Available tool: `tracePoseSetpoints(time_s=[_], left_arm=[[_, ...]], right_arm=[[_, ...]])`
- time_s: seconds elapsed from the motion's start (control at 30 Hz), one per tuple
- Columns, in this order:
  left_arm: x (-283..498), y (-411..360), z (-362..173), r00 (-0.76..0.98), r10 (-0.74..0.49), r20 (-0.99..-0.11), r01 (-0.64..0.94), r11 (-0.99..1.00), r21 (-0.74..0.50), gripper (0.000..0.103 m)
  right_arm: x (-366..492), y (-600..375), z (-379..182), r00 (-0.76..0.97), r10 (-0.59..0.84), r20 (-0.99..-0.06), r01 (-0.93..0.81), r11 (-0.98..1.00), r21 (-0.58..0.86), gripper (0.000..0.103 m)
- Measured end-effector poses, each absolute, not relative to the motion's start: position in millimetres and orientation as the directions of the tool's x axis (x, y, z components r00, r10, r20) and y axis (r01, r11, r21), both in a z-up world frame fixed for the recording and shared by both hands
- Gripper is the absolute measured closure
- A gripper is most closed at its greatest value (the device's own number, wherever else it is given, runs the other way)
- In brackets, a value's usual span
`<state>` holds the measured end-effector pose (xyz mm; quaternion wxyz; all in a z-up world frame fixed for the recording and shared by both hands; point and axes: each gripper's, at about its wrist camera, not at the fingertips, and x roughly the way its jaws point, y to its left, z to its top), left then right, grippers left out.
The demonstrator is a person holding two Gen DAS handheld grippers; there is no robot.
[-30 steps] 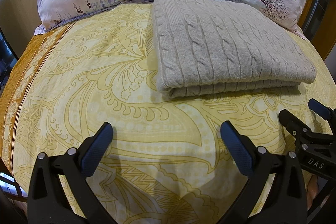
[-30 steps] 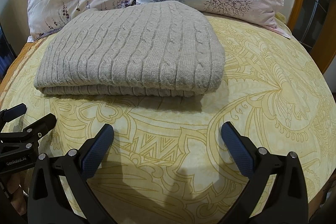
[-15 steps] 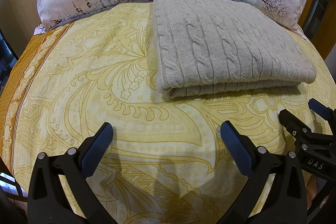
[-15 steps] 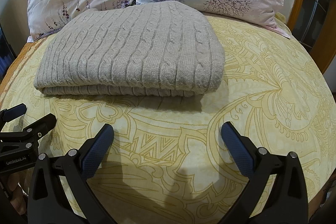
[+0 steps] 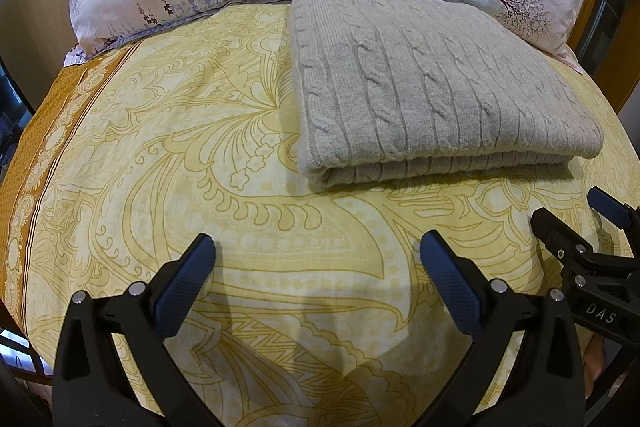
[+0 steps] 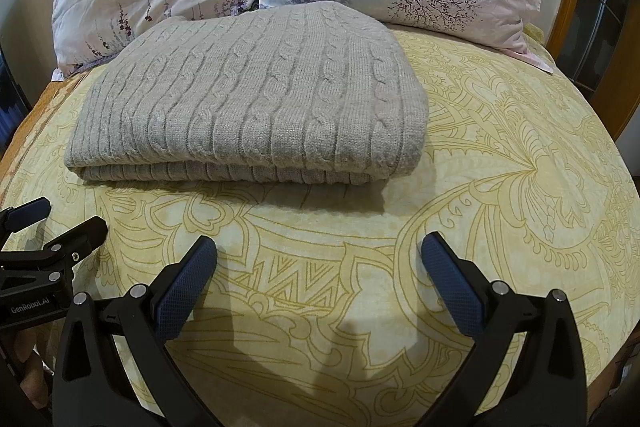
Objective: Fold small clothes
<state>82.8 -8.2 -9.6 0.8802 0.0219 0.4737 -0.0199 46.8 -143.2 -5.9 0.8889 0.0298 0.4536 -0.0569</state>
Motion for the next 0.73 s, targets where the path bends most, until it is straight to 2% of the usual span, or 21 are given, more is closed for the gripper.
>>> tracePoseSetpoints(time_s=[0.73], left_arm=[[83.7,-7.9,-10.3,0.546,-0.017,-0.837,0.062,0.998,0.02,0.002]], right_arm=[[47.0,-143.7,-5.7,0.582,-0.073,-0.81,0.126,0.992,0.002,0.001]])
